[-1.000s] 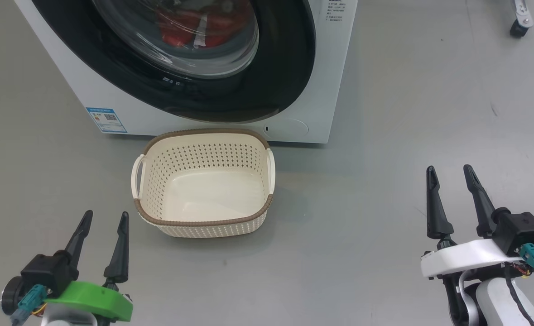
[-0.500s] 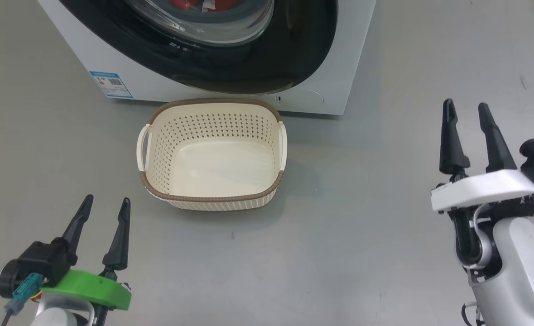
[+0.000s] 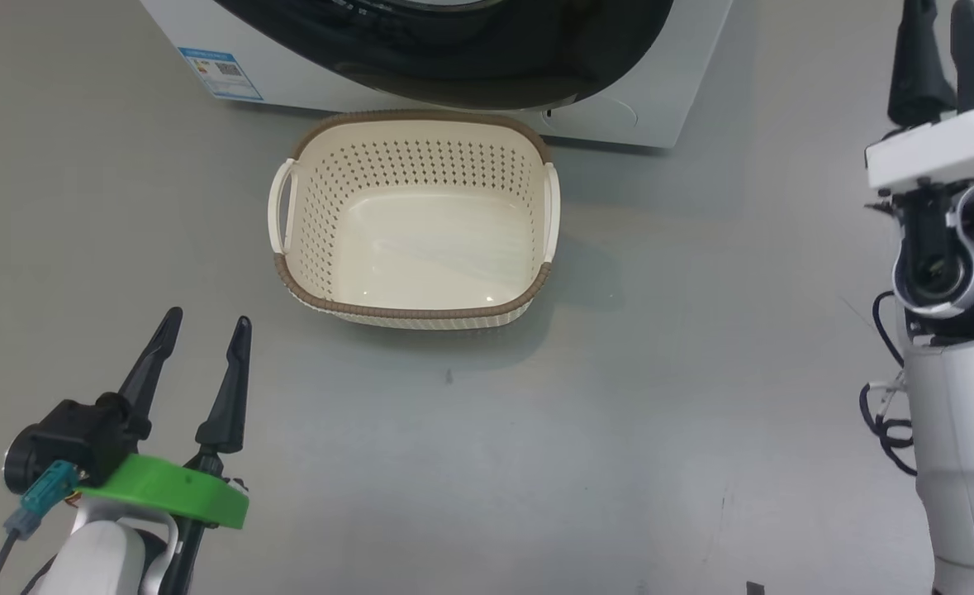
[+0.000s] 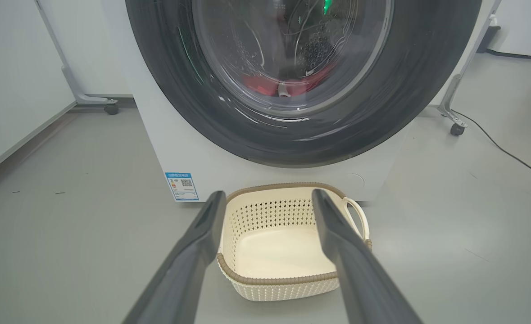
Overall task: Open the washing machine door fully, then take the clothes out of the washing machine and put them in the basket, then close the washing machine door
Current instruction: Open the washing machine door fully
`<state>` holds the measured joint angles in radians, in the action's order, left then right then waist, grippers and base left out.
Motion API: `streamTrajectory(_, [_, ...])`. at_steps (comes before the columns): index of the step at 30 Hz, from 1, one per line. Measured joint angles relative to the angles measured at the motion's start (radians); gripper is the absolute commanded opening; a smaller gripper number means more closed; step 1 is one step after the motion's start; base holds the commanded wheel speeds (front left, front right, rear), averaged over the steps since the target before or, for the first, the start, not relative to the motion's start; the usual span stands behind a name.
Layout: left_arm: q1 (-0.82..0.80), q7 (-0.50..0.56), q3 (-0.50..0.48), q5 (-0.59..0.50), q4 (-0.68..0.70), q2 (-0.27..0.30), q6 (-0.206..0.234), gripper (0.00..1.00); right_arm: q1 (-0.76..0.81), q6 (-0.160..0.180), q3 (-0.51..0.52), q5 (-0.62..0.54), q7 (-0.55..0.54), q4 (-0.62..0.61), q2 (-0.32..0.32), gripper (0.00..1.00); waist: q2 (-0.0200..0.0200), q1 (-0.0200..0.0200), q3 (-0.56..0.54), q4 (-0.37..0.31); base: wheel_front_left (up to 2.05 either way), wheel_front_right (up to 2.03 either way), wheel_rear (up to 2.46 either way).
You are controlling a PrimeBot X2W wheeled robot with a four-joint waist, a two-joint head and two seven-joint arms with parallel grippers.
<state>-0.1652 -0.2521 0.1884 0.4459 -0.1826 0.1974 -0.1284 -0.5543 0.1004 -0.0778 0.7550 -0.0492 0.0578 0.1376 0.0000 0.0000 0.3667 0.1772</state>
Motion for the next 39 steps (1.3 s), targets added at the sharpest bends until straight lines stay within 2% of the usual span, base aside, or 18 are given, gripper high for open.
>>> streamTrajectory(6, [-0.031, 0.0, 0.03, 0.02, 0.003, 0.002, 0.0, 1.0, -0.126, 0.016, 0.054, 0.065, -0.064, 0.025, -0.01, 0.0, 0.0, 0.0, 0.048, 0.029, 0.0, 0.0, 0.0])
streamTrajectory(12, [-0.064, 0.0, 0.046, 0.031, 0.004, 0.003, 0.0, 1.0, -0.23, 0.018, 0.105, 0.149, -0.137, 0.066, -0.027, 0.0, 0.0, 0.0, 0.092, 0.064, 0.0, 0.0, 0.0])
streamTrajectory(21, [-0.092, 0.0, 0.063, 0.066, -0.004, 0.003, 0.0, 1.0, -0.362, 0.026, 0.13, 0.253, -0.243, 0.145, -0.046, 0.0, 0.0, 0.0, 0.141, 0.121, 0.0, 0.0, 0.0])
streamTrajectory(28, [-0.105, 0.0, 0.069, 0.081, -0.012, 0.002, 0.0, 1.0, -0.437, 0.026, 0.136, 0.342, -0.317, 0.209, -0.06, 0.0, 0.0, 0.0, 0.165, 0.155, 0.0, 0.0, 0.0])
streamTrajectory(39, [-0.107, 0.0, 0.067, 0.091, -0.031, 0.002, 0.0, 1.0, -0.512, 0.026, 0.17, 0.396, -0.381, 0.339, -0.062, 0.0, 0.0, 0.0, 0.175, 0.177, 0.0, 0.0, 0.0])
